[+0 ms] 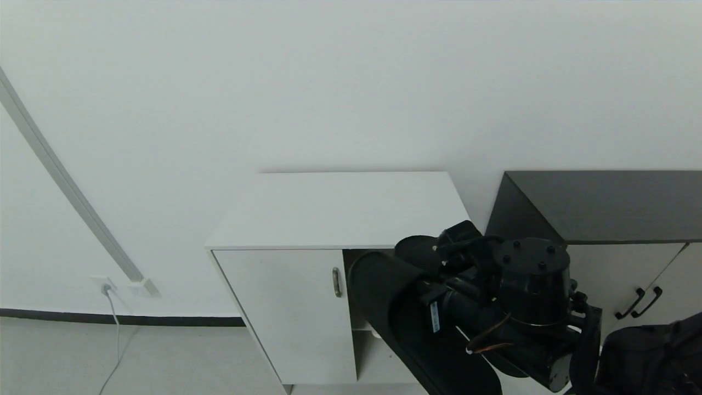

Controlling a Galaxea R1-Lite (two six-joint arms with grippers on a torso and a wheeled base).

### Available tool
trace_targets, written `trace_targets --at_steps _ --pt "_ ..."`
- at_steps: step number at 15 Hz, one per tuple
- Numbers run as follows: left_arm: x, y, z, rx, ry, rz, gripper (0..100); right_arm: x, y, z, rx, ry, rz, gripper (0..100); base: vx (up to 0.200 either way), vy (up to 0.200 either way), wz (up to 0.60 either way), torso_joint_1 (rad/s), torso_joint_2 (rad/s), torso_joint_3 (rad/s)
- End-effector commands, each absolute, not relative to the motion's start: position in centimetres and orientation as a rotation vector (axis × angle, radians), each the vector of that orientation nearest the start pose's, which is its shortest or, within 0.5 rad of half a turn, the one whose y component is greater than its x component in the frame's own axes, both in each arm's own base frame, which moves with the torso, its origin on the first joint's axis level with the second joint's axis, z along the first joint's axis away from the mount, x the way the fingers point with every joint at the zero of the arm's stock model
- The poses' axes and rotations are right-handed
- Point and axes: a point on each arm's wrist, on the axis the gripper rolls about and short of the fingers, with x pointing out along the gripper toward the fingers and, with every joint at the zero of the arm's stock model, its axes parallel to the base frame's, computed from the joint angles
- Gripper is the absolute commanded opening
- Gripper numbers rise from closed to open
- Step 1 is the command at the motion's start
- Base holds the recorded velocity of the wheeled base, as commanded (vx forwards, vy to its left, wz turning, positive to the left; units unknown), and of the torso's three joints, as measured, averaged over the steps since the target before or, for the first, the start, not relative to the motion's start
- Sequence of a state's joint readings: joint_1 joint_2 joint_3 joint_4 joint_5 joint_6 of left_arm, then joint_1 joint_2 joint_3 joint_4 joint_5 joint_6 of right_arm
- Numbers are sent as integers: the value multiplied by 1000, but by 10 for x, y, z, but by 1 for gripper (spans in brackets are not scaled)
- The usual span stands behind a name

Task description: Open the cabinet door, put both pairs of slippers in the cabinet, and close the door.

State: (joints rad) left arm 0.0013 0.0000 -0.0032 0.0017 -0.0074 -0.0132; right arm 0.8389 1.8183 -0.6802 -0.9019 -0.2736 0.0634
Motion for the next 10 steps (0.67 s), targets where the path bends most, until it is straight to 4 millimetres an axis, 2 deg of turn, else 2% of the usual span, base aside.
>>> trace_targets --at_steps 1,7,10 --pt "-23 0 76 -14 0 -5 0 214 230 140 -66 222 555 0 0 0 0 0 0 0" --pt "-23 0 76 -14 0 -6 0 214 229 134 -100 231 555 0 0 0 0 0 0 0" --pt "-23 0 76 -14 -1 -6 0 215 230 133 -95 223 556 0 0 0 0 -137 315 167"
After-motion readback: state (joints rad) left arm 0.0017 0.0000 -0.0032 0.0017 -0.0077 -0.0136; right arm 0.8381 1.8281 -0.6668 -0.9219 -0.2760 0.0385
